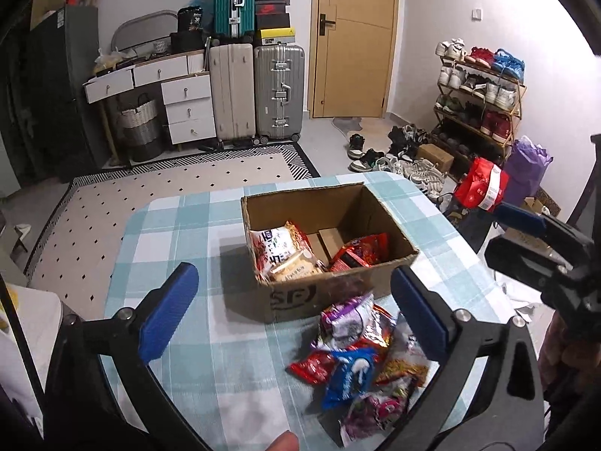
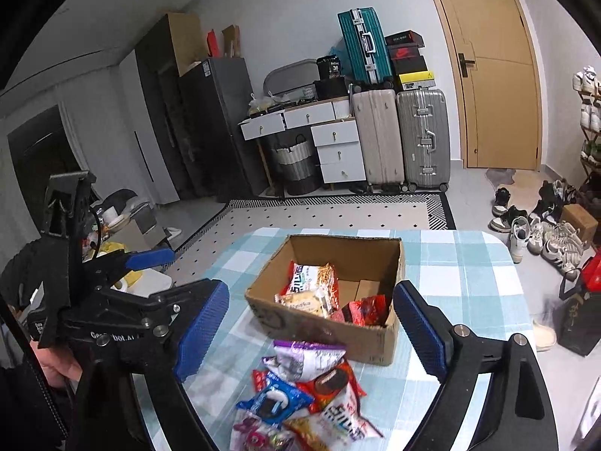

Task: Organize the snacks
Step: 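Withdraw both tools from the box back toward the snack pile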

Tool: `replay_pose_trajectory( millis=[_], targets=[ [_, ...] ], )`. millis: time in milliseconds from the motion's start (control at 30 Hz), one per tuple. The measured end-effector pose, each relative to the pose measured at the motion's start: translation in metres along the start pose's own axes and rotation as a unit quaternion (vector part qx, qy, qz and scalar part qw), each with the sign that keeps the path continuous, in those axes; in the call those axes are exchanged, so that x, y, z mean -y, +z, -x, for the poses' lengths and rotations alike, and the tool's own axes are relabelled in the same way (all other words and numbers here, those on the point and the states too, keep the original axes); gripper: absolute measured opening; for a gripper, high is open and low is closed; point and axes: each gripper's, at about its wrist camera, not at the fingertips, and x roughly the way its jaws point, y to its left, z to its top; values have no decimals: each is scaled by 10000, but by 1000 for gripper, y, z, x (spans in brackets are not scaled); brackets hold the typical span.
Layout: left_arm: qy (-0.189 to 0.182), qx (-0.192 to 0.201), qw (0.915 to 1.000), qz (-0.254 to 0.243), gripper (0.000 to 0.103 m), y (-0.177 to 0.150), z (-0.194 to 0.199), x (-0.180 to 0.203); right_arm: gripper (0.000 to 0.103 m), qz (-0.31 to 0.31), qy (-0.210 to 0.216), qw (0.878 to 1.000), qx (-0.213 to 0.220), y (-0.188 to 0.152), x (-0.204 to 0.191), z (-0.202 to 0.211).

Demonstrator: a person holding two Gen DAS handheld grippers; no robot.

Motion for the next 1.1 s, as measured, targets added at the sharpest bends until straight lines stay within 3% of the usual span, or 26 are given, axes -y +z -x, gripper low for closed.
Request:
replay_pose_trajectory(
  millis=[467,867,1100],
  targets=[
    [83,94,9999,102,102,-61,56,17,97,122,-218,9997,74,-41,-24,57],
    [-72,-162,9996,212,102,-114,62,25,100,-40,-236,9997,105,-76,-30,89],
    [-107,-163,9994,279,102,-126,58,34,101,-155,-243,9996,43,-95,-26,95]
  ],
)
